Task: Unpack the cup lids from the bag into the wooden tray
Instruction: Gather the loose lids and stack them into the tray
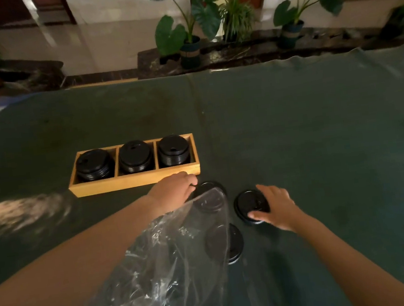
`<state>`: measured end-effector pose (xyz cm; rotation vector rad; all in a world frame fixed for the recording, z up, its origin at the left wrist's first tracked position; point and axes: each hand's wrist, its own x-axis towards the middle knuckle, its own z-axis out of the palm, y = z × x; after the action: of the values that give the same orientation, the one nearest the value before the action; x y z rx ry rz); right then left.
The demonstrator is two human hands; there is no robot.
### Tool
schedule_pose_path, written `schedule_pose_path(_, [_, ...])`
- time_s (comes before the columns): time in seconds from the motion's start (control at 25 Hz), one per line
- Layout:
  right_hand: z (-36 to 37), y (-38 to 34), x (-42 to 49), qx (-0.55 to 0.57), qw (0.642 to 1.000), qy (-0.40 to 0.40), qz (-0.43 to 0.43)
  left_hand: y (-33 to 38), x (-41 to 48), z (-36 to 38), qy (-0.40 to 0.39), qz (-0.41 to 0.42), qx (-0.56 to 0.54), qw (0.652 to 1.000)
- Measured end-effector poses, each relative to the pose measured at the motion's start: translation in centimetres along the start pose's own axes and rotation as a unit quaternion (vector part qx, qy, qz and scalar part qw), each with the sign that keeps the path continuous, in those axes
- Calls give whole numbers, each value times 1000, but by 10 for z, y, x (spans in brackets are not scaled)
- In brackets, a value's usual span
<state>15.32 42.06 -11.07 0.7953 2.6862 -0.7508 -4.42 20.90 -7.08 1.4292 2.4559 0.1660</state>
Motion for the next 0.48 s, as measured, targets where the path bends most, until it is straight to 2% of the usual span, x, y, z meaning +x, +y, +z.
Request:
schedule_pose_path(0.08, [9, 4, -6, -19, 1000, 7, -14, 18, 21, 4, -4, -2, -14, 1000])
schedule_pose_path(0.28, [20, 6, -7, -42, 996, 75, -26, 47, 47, 37, -103, -90, 53, 989])
schedule_pose_path(0.36, [23, 7, -7, -46, 994, 90, -38, 52, 49, 51, -94, -101, 73, 988])
schedule_pose_path(0.48, [26, 9, -5, -58, 992, 106, -46, 50, 49, 59, -53, -111, 45, 991])
